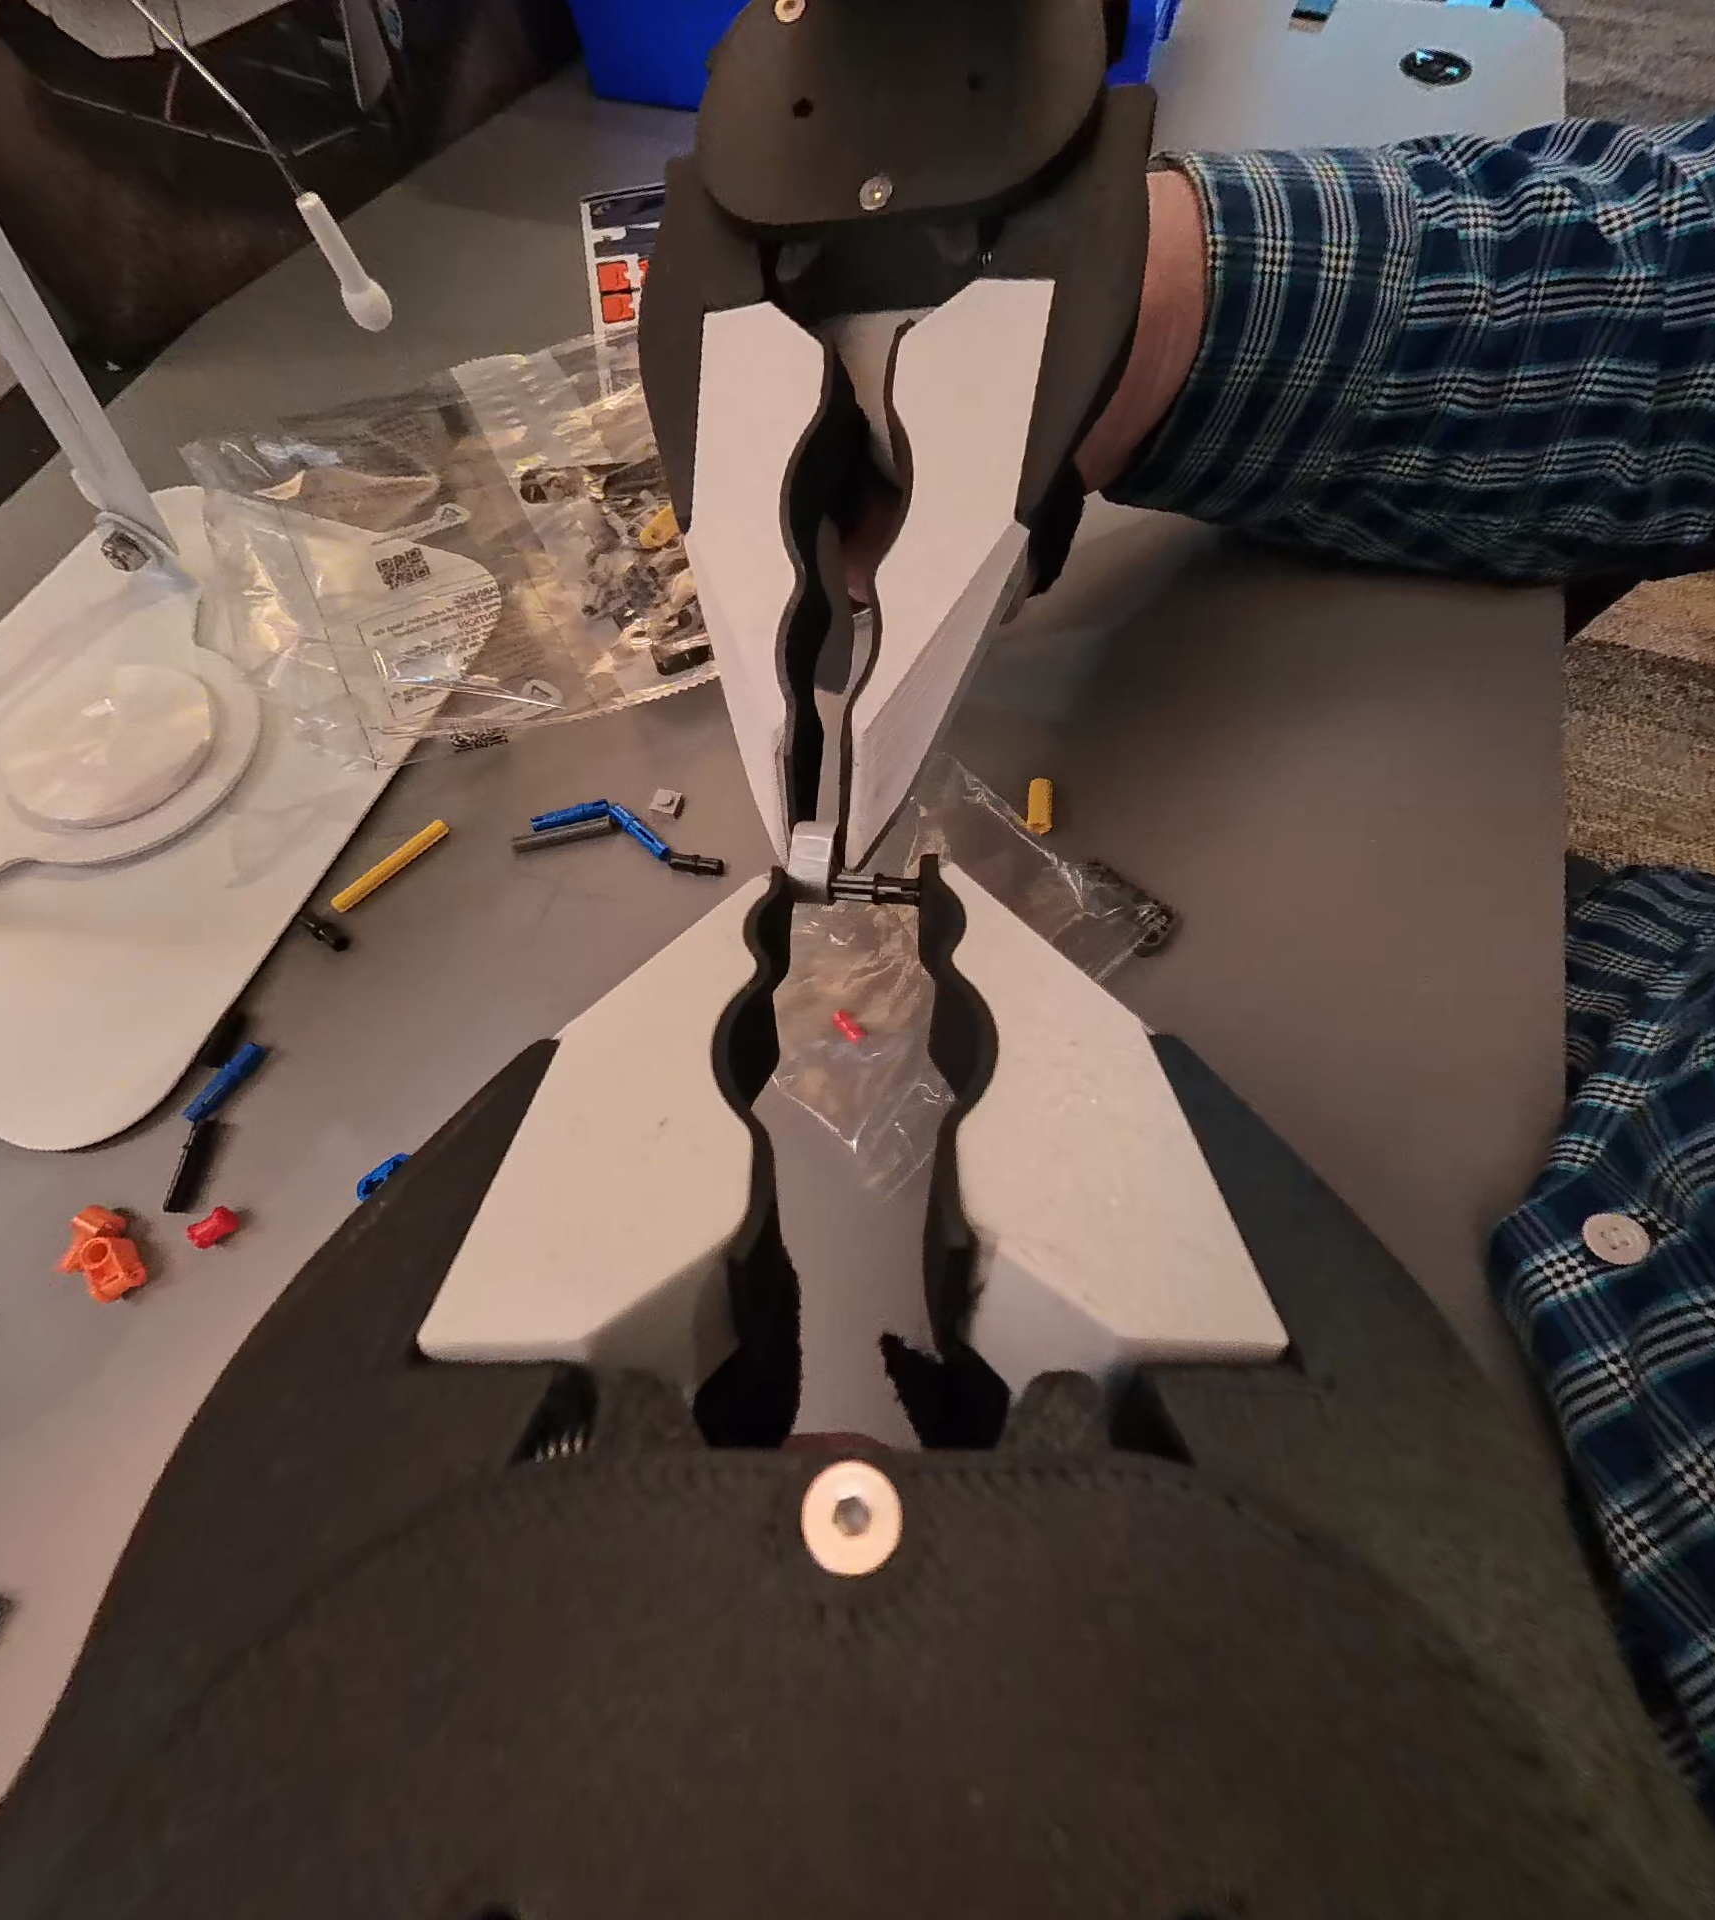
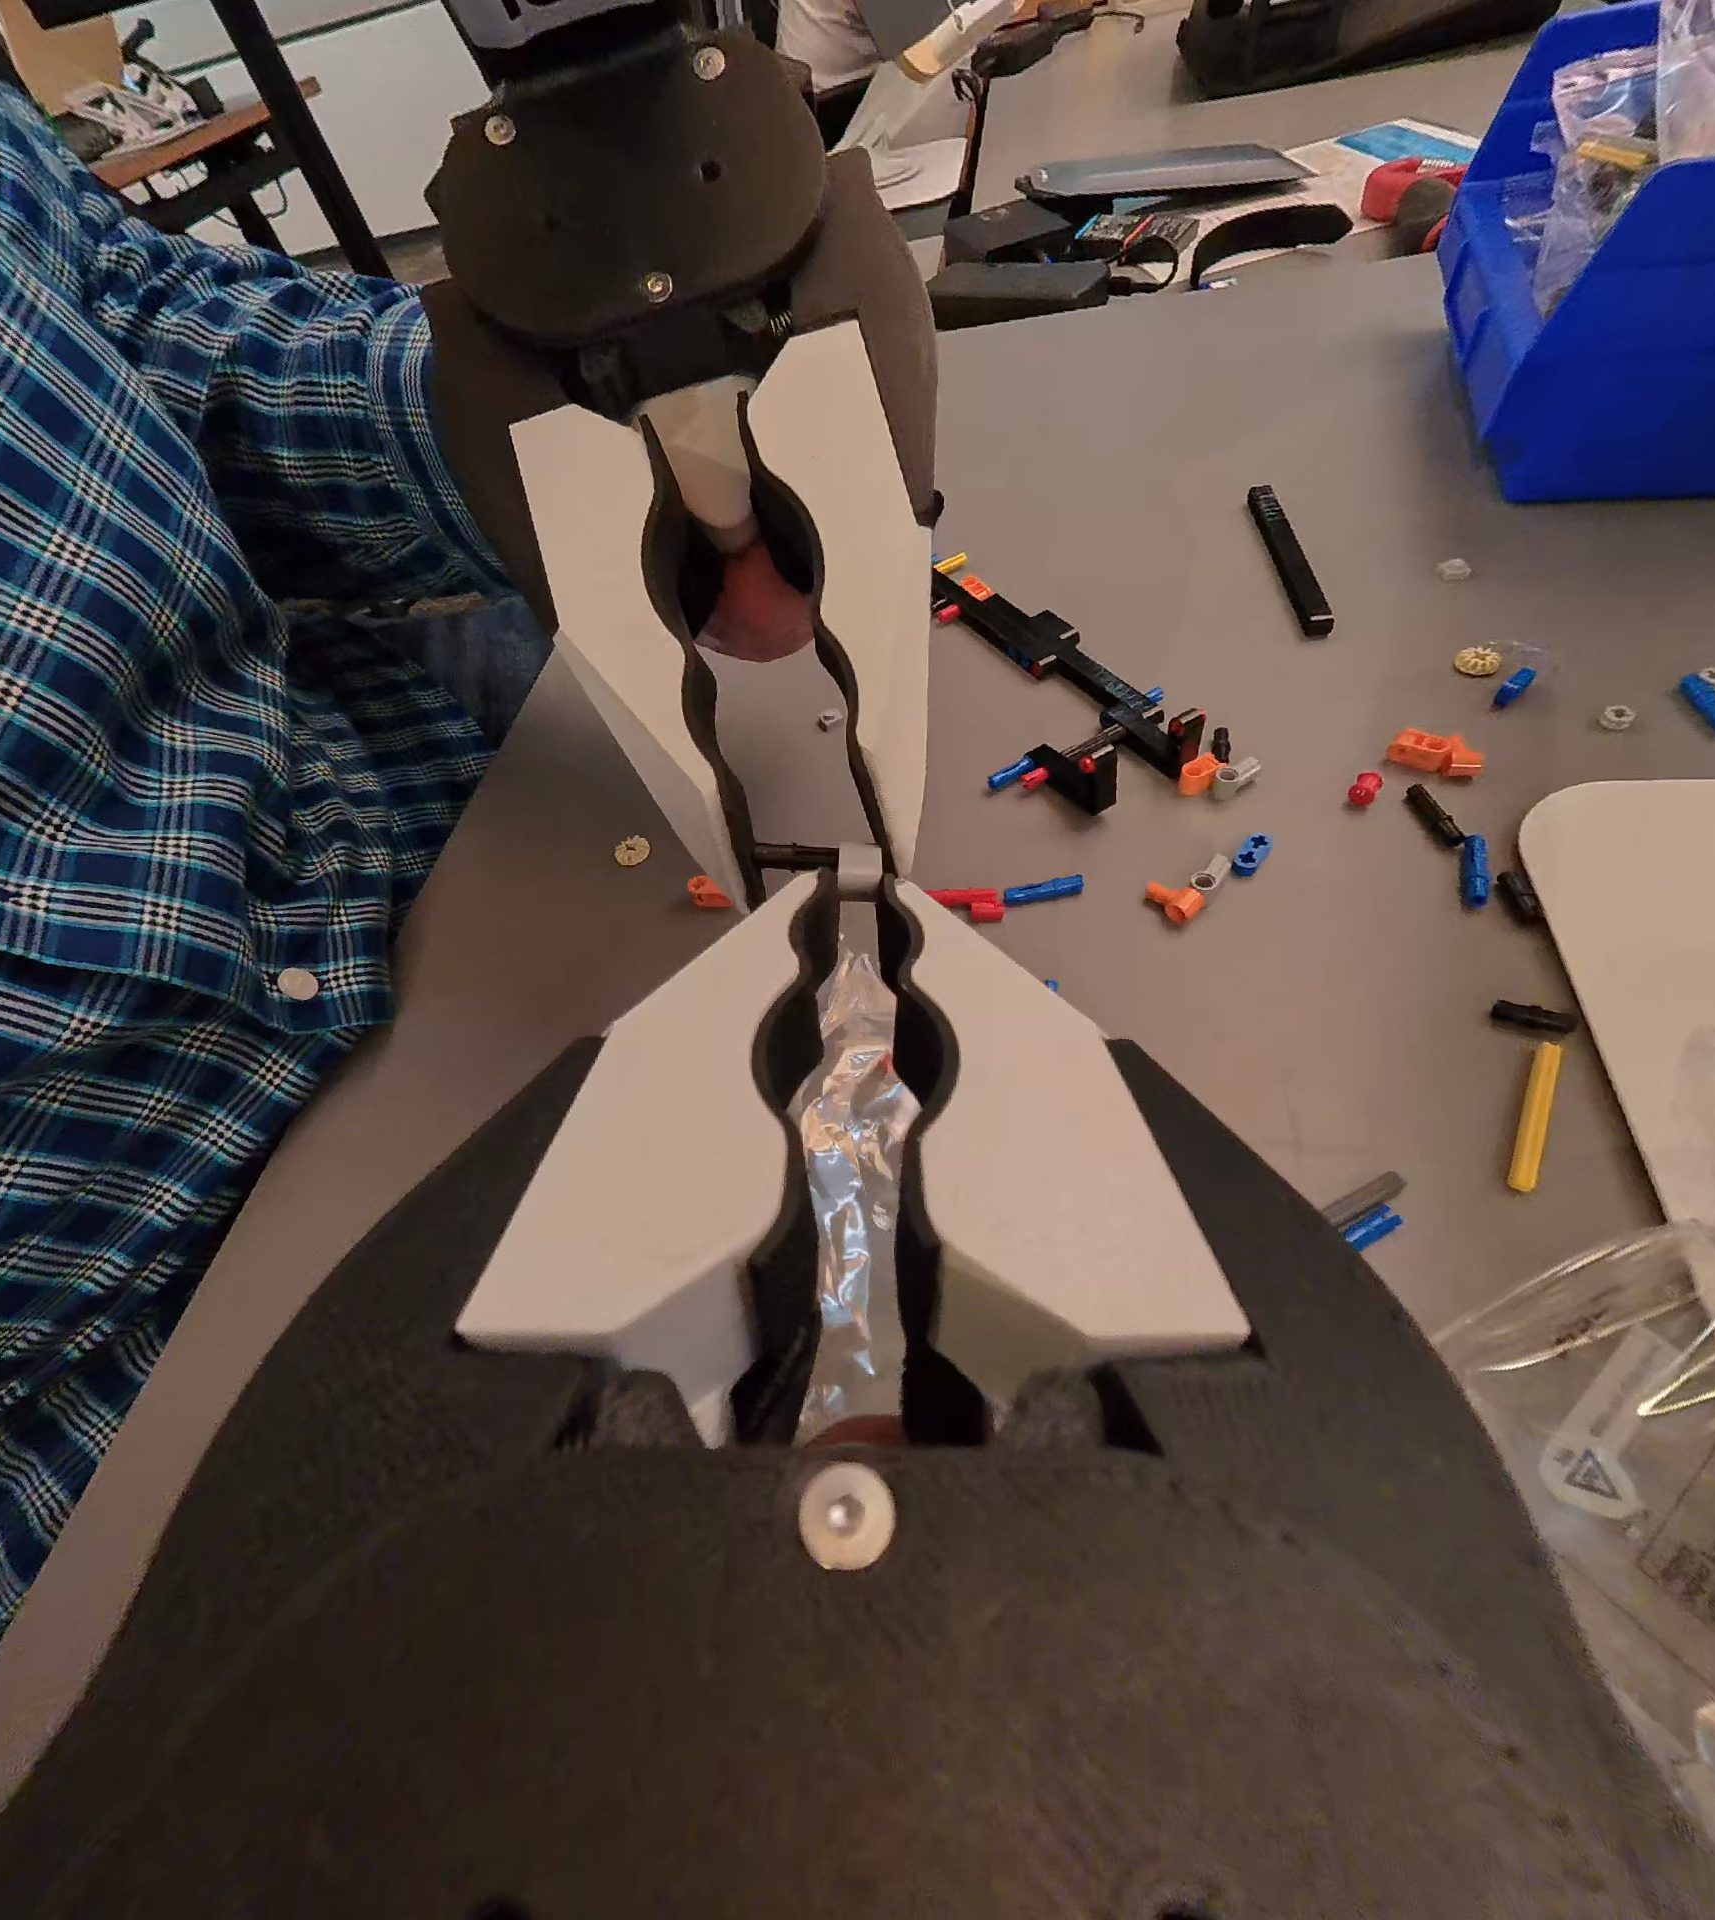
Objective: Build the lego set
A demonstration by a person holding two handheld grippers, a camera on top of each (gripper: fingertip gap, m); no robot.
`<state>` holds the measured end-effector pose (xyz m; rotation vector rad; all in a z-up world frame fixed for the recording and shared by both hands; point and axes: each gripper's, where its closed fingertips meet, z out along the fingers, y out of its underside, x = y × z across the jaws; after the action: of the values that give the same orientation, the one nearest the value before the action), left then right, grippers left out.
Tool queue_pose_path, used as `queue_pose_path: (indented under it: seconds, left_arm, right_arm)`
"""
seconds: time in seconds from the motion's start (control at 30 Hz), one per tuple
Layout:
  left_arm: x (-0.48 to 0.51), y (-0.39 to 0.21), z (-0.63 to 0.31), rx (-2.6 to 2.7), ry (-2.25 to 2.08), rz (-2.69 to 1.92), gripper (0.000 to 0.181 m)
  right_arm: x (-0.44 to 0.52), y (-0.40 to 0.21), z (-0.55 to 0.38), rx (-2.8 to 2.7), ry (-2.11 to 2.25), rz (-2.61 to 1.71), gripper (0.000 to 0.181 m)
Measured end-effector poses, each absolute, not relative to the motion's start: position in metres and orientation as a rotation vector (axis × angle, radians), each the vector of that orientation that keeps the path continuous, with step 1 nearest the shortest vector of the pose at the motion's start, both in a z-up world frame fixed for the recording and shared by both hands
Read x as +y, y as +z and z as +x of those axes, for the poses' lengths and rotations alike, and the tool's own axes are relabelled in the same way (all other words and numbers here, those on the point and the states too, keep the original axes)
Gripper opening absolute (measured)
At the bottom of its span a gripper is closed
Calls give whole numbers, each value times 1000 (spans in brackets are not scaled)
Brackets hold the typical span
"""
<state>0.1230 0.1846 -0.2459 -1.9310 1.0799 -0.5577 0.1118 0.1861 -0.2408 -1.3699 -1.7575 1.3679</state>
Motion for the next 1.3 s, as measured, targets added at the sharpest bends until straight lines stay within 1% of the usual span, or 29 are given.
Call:
queue_pose_path:
  seconds: [0.43,0.57,0.67,0.8,0.97,1.3]
  left_arm:
    - [189,-235,125,1050,-554,-1927,22]
    - [188,-223,130,1063,-556,-1886,30]
    - [187,-213,131,1060,-558,-1852,30]
    - [187,-204,130,1054,-542,-1818,22]
    - [185,-200,129,1052,-537,-1806,21]
    - [185,-211,127,1066,-494,-1859,20]
  right_arm:
    - [191,-231,114,-1814,1303,-1325,5]
    - [193,-219,117,-1836,1322,-1292,5]
    - [193,-209,119,-1846,1353,-1255,5]
    - [189,-201,120,-1863,1384,-1211,5]
    - [187,-197,119,-1871,1402,-1190,5]
    - [187,-206,118,-1904,1341,-1198,5]
